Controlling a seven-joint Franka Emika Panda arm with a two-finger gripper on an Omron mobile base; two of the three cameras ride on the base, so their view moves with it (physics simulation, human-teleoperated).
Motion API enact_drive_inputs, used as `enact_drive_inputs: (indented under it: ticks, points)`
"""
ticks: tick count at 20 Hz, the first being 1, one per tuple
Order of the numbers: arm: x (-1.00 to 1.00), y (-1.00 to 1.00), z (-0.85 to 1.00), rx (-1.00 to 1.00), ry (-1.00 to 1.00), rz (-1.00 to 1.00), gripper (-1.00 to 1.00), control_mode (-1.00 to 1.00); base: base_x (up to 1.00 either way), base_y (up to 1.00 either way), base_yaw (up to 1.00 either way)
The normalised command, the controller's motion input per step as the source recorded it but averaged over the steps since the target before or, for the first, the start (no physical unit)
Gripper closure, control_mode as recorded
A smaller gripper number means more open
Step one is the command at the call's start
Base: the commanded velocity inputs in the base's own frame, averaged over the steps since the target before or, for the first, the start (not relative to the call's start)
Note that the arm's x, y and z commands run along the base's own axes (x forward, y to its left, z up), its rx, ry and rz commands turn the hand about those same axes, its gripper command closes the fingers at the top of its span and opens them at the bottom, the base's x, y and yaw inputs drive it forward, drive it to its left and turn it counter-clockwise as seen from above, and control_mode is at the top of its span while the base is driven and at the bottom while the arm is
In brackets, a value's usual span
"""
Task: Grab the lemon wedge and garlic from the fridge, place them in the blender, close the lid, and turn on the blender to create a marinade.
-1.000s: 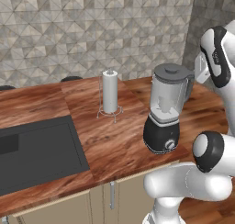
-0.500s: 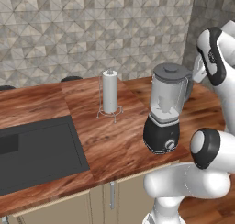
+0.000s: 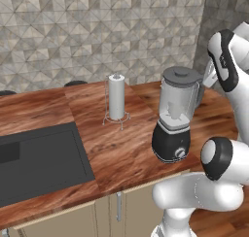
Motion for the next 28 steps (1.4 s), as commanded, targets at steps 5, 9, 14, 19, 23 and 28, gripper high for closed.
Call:
enact_drive_inputs:
  ticks: [5, 9, 14, 19, 23, 28]
  points:
    - [-0.11, 0.1, -0.06, 0.0, 0.0, -0.01, 1.0, -1.0, 0.0, 0.0, 0.0]
    - [-0.2, 0.09, -0.01, 0.0, 0.0, 0.0, 1.0, -1.0, 0.0, 0.0, 0.0]
    - [-0.2, 0.11, 0.0, 0.0, 0.04, 0.0, 1.0, -1.0, 0.0, 0.0, 0.0]
    - [-0.14, 0.1, 0.0, 0.0, 0.06, 0.0, 1.0, -1.0, 0.0, 0.0, 0.0]
    - [-0.09, 0.15, 0.0, 0.0, 0.1, 0.0, 1.0, -1.0, 0.0, 0.0, 0.0]
    - [-0.13, 0.16, 0.0, 0.0, 0.13, 0.0, 1.0, -1.0, 0.0, 0.0, 0.0]
